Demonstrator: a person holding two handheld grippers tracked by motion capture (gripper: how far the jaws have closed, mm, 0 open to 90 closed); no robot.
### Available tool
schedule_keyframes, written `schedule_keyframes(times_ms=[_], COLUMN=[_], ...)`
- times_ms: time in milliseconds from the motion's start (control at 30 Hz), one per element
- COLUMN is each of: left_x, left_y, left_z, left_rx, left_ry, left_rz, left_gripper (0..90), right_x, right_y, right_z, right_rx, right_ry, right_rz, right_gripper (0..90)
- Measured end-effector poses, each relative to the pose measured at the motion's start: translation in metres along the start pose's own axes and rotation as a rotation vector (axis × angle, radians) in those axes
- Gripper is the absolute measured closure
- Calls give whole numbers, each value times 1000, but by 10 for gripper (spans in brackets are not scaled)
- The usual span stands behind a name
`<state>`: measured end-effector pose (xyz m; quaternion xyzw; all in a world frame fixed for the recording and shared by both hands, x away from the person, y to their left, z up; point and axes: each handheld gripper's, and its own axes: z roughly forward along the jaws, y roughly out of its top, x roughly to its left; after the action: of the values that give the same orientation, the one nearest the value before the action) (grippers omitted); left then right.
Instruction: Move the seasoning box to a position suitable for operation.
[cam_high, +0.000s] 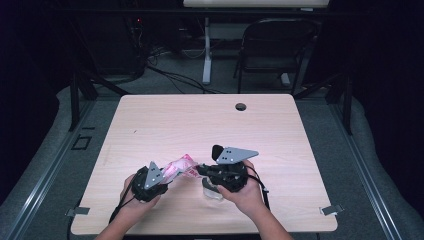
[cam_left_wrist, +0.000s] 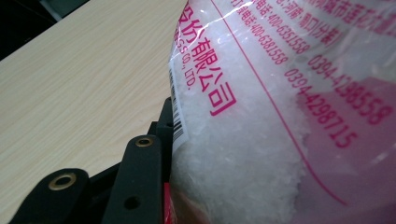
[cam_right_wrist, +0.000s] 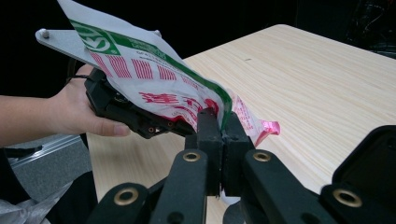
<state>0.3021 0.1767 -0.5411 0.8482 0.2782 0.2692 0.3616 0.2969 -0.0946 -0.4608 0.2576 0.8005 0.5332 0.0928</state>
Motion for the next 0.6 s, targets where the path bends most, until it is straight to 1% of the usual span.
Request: schedule_keyframes(times_ms=[100, 167, 233, 300, 433, 600], left_x=[0, 0, 1, 1, 1, 0], left_y=[3, 4, 8, 10, 16, 17], left_z=[2, 3, 3, 2, 2, 4], left_rx=[3, -1, -2, -1, -1, 12], left_ry=[11, 16, 38, 42, 78, 91], left_rz=[20, 24, 54, 62, 112, 146], left_gripper=[639, 638, 638, 639, 638, 638], right_x=[-2, -3, -3, -4, -4, -4], right_y=[-1, -1, -1, 0, 0, -3], right_z=[-2, -2, -4, -6, -8, -8], right_rx=[5, 6, -2, 5, 3, 21], right_ry=[-9, -11, -17, -23, -36, -53], right_rz=[5, 6, 10, 3, 0, -7], right_gripper=[900, 900, 900, 900, 900, 900])
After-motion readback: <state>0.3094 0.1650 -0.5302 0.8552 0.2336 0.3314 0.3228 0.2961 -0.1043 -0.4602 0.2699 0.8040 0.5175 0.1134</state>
